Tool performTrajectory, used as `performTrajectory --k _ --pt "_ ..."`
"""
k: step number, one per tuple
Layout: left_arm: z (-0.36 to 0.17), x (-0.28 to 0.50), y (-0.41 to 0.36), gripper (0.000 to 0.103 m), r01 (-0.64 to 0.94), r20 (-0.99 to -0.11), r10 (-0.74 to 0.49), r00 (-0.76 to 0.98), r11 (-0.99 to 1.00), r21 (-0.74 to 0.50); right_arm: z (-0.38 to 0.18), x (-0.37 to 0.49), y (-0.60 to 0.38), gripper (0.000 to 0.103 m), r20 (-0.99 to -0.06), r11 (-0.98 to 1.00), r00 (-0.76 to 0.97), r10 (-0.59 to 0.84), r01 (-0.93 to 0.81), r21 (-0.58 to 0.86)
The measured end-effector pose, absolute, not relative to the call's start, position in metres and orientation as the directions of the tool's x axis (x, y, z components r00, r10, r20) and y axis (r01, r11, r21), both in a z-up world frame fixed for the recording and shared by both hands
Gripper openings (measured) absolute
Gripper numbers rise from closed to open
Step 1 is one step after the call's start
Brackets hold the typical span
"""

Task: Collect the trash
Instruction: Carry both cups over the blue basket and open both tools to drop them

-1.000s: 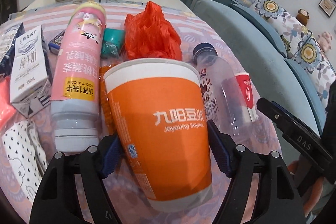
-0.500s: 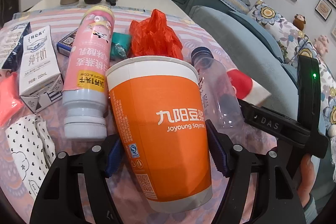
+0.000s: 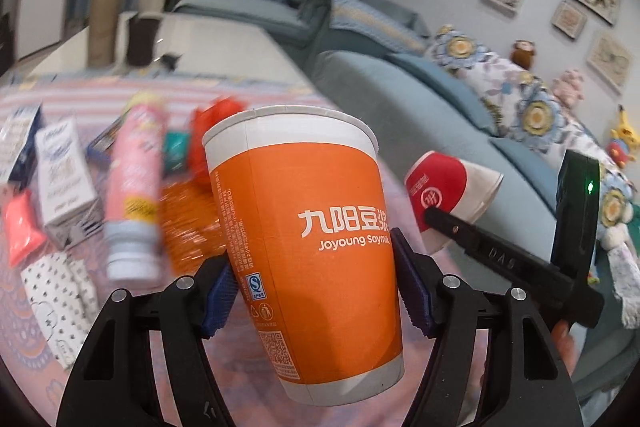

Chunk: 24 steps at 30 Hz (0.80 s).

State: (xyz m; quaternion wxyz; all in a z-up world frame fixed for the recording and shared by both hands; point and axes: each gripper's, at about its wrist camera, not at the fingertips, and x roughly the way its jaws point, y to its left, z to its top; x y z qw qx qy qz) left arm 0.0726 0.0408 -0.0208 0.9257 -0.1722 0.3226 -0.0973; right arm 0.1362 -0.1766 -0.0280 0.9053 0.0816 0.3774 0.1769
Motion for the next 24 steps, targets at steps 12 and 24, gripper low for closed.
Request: performTrajectory --k 12,24 --pt "-0.001 0.086 -0.105 0.067 0.344 -0.555 -0.509 0.658 0.859 -0.38 -0.012 0.068 -0.336 0.022 -0.653 0.967 0.737 0.174 -0.002 0.256" --pt "-0.079 0.119 -0.226 0.068 0.498 -0.697 -0.624 0.352 0.756 -0.425 -0.122 0.031 -0.43 0.022 -0.842 0.937 0.536 0.057 0.262 0.23"
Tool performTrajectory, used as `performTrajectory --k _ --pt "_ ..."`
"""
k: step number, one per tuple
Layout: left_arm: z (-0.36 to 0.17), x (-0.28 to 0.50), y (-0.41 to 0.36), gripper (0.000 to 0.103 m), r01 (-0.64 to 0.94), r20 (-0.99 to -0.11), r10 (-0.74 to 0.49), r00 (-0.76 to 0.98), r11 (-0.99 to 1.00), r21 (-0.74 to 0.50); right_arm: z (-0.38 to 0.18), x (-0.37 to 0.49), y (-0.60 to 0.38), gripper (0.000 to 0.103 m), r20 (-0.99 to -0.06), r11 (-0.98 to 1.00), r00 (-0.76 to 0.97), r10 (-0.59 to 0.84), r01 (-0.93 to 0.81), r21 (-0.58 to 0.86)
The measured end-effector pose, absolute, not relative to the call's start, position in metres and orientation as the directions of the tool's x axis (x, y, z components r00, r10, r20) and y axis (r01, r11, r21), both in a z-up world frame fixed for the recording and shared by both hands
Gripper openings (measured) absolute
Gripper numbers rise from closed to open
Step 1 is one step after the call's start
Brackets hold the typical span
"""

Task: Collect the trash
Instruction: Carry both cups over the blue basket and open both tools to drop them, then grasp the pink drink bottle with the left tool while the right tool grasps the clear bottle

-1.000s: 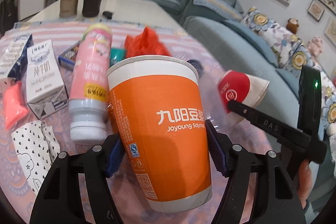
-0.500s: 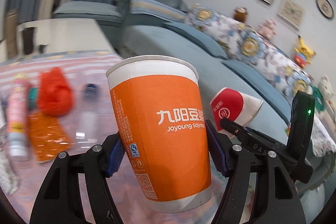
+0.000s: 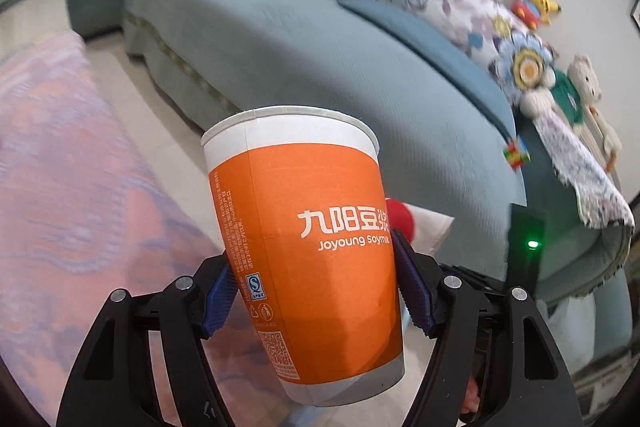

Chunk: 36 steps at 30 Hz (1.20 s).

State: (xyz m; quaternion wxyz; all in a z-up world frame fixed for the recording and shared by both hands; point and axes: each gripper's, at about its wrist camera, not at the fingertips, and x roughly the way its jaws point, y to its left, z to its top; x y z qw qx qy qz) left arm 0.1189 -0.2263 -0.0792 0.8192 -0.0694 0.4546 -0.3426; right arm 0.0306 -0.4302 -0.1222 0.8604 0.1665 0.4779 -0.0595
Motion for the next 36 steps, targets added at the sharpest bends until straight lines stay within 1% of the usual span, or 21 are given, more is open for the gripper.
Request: performTrajectory --k 4,7,9,10,11,12,13,16,20,26,31,36 --pt "-0.097 0.123 -0.243 0.069 0.521 -0.733 -0.62 0.281 0.74 -0.426 -0.152 0.028 -0.442 0.023 -0.887 0.924 0.458 0.062 0.309 0.224" --pt "-0.106 0.127 -0.253 0.069 0.517 -0.745 -0.621 0.243 0.733 -0.442 -0.164 0.028 -0.444 0.024 -0.901 0.918 0.428 0.071 0.326 0.227" --pt "-0.111 0.128 -0.255 0.072 0.508 -0.757 -0.611 0.234 0.74 -0.44 -0.167 0.029 -0.444 0.024 -0.906 0.916 0.418 0.071 0.332 0.225" --pt "-0.112 0.128 -0.255 0.076 0.501 -0.765 -0.598 0.238 0.751 -0.431 -0.168 0.028 -0.444 0.028 -0.907 0.915 0.413 0.076 0.333 0.228" --pt "-0.113 0.129 -0.253 0.076 0.493 -0.773 -0.587 0.24 0.76 -0.424 -0.169 0.028 -0.446 0.032 -0.908 0.913 0.41 0.081 0.334 0.232" --pt "-0.115 0.129 -0.25 0.076 0.488 -0.774 -0.587 0.238 0.761 -0.427 -0.17 0.028 -0.446 0.043 -0.909 0.909 0.407 0.085 0.343 0.238" --pt "-0.116 0.13 -0.248 0.076 0.485 -0.772 -0.59 0.235 0.76 -0.433 -0.171 0.028 -0.447 0.048 -0.907 0.906 0.412 0.085 0.347 0.243" --pt "-0.114 0.13 -0.244 0.077 0.482 -0.769 -0.592 0.242 0.761 -0.434 -0.171 0.027 -0.449 0.048 -0.907 0.908 0.415 0.066 0.351 0.227" --pt "-0.107 0.127 -0.236 0.077 0.481 -0.754 -0.601 0.264 0.76 -0.437 -0.164 0.028 -0.449 0.048 -0.896 0.903 0.437 0.078 0.35 0.249" --pt "-0.088 0.12 -0.205 0.077 0.45 -0.707 -0.63 0.321 0.758 -0.472 -0.136 0.029 -0.432 0.048 -0.862 0.925 0.501 0.074 0.288 0.247" --pt "-0.061 0.108 -0.163 0.077 0.414 -0.669 -0.621 0.409 0.779 -0.47 -0.095 0.031 -0.397 0.048 -0.803 0.951 0.587 0.109 0.175 0.257" --pt "-0.03 0.095 -0.098 0.077 0.339 -0.621 -0.569 0.539 0.821 -0.459 -0.053 0.036 -0.348 0.048 -0.729 0.967 0.665 0.164 0.038 0.252"
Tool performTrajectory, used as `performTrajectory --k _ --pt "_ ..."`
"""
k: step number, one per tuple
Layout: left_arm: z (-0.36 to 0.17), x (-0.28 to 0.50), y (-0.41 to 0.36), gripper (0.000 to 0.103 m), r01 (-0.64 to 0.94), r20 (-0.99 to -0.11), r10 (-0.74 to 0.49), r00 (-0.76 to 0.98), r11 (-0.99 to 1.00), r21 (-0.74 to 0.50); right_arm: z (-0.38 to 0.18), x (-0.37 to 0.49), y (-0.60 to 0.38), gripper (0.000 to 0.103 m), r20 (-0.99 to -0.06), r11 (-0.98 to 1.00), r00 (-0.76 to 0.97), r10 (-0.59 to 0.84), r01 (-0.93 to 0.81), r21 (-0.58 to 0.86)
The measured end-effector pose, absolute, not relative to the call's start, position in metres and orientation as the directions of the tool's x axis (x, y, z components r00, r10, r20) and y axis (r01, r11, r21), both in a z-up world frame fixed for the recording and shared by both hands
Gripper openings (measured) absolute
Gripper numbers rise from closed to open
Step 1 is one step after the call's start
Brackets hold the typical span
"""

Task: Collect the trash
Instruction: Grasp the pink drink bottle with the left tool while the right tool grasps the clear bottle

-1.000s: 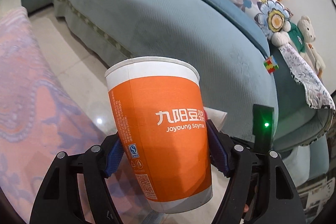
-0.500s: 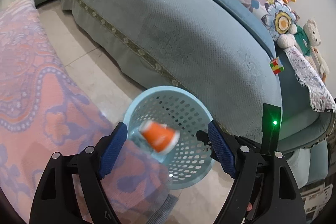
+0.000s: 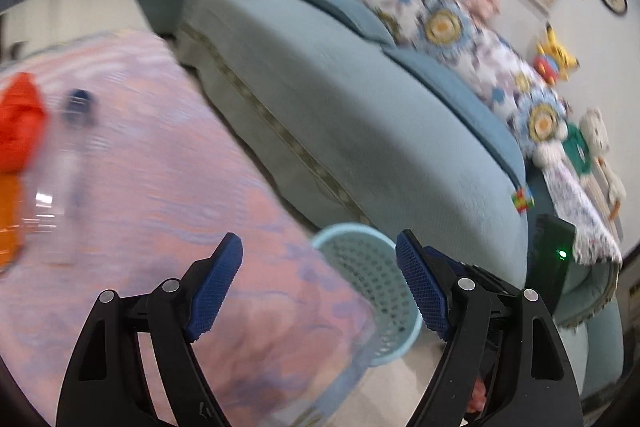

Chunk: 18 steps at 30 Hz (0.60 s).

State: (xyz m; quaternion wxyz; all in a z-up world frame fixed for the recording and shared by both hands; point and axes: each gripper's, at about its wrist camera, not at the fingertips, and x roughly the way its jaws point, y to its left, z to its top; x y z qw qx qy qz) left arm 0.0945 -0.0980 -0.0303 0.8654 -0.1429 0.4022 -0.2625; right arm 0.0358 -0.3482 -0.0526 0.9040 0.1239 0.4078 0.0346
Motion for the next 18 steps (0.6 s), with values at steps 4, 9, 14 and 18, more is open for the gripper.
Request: performTrajectory --k 4,9,14,18 --pt "-0.013 0.085 -0.036 0.077 0.236 -0.588 -0.483 0.649 0.862 -0.448 -0.023 0.045 -0.298 0.048 -0.67 0.963 0.704 0.236 -0.078 0.257" --pt "-0.001 0.074 0.044 0.077 0.067 -0.562 -0.295 0.772 0.918 -0.39 -0.002 0.06 -0.243 0.048 -0.625 0.952 0.721 0.301 -0.187 0.242" --pt "-0.008 0.084 0.097 0.077 -0.06 -0.602 -0.122 0.789 0.96 -0.274 0.001 0.08 -0.192 0.036 -0.618 0.939 0.707 0.344 -0.246 0.241" --pt "-0.021 0.1 0.134 0.077 -0.122 -0.636 -0.098 0.766 0.948 -0.293 -0.002 0.094 -0.157 0.034 -0.627 0.928 0.685 0.372 -0.283 0.241"
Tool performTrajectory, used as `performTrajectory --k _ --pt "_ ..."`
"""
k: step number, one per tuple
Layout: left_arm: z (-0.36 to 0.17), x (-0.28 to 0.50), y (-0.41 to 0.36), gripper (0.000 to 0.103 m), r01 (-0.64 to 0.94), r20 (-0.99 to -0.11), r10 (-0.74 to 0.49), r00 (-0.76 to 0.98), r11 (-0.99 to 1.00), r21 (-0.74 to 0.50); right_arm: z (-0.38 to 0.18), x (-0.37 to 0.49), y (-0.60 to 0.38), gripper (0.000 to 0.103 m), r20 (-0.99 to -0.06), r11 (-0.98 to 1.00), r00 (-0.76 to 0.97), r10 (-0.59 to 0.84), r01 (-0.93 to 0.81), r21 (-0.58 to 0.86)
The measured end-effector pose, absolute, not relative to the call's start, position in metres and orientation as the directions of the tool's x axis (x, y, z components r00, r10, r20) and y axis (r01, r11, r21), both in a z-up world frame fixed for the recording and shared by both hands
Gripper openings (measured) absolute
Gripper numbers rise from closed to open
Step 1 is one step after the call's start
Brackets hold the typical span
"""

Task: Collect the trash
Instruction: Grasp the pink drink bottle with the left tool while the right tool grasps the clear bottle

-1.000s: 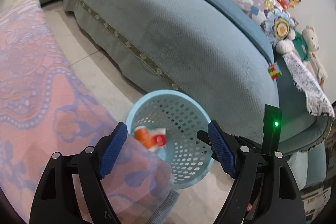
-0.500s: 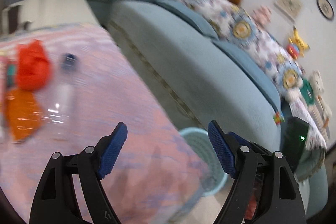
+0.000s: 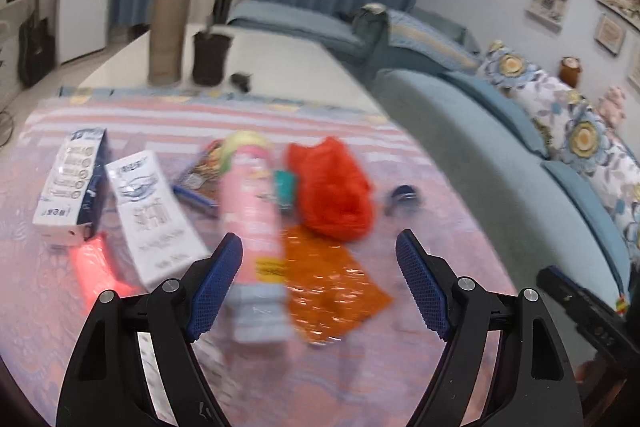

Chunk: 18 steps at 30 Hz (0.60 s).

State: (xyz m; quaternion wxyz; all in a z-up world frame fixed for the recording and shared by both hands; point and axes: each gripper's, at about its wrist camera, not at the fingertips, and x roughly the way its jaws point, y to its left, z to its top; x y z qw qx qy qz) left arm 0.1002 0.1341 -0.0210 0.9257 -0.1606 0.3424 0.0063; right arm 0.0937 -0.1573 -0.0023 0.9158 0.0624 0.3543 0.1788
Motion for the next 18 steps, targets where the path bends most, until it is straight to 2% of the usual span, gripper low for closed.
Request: performTrajectory --k 7,15,18 --pt "-0.046 0.136 0.161 0.071 -0.154 -0.695 -0.132 0.707 0.93 -0.333 -0.012 0.122 -0.1 0.034 -0.66 0.917 0.642 0.391 -0.335 0.217" --pt "-0.06 0.156 0.165 0.066 -0.176 -0.721 -0.091 0.687 0.941 -0.288 -0.031 0.139 -0.07 0.035 -0.699 0.908 0.587 0.408 -0.339 0.246" --pt "-0.062 0.158 0.159 0.066 -0.174 -0.727 -0.056 0.684 0.956 -0.238 -0.038 0.143 -0.064 0.046 -0.712 0.905 0.566 0.416 -0.334 0.263"
